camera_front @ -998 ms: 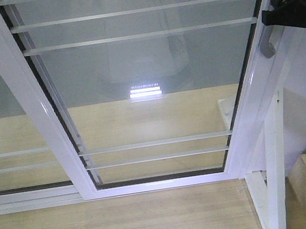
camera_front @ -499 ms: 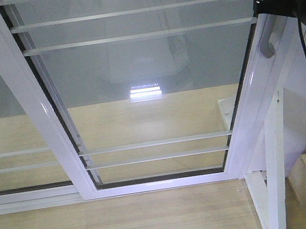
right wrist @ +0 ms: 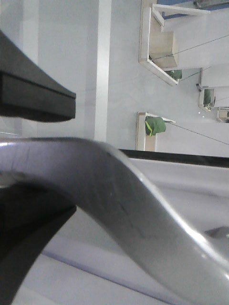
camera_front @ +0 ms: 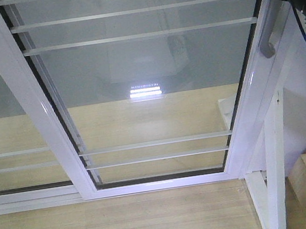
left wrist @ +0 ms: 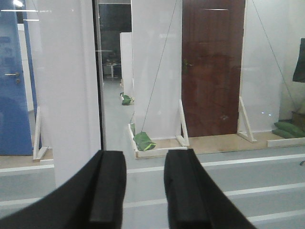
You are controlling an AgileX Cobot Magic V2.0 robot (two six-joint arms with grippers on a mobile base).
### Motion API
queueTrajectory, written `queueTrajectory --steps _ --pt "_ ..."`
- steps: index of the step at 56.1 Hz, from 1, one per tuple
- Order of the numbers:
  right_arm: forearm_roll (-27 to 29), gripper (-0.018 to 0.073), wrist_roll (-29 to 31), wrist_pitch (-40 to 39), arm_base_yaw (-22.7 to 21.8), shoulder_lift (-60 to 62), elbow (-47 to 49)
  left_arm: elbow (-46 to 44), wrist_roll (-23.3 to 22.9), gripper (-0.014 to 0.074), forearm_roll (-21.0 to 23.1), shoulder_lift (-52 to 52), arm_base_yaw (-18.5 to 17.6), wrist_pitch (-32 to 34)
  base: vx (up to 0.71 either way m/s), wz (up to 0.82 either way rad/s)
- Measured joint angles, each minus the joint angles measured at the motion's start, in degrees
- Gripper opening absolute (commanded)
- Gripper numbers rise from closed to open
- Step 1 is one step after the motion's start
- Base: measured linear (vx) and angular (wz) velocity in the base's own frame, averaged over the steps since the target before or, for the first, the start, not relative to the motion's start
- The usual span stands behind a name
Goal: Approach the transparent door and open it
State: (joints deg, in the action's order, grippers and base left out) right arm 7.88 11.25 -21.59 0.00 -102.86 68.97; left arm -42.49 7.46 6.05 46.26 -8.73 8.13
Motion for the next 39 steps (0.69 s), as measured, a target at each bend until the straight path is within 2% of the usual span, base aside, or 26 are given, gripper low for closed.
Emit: queueTrajectory --steps 8,29,30,39 --pt "-0.1 -0.0012 0.2 0.17 -0.11 -0.05 0.05 0.0 0.13 0.0363 0.0 0.0 0.0 0.0 0.0 0.0" --pt "0.06 -0.0009 0.2 1.43 1.77 0.26 0.28 0.0 0.29 0.0363 0.0 0.0 0.0 -0.04 0.0 0.0" --pt "0.37 -0.0009 0.2 1.49 5.05 0.43 0.28 0.0 0.35 0.0363 0.0 0.0 0.0 -0.04 0.0 0.0" --pt "0.04 -0.0009 0.2 1.49 8.12 0.43 0.33 0.0 0.35 0.0363 0.0 0.0 0.0 -0.04 0.0 0.0"
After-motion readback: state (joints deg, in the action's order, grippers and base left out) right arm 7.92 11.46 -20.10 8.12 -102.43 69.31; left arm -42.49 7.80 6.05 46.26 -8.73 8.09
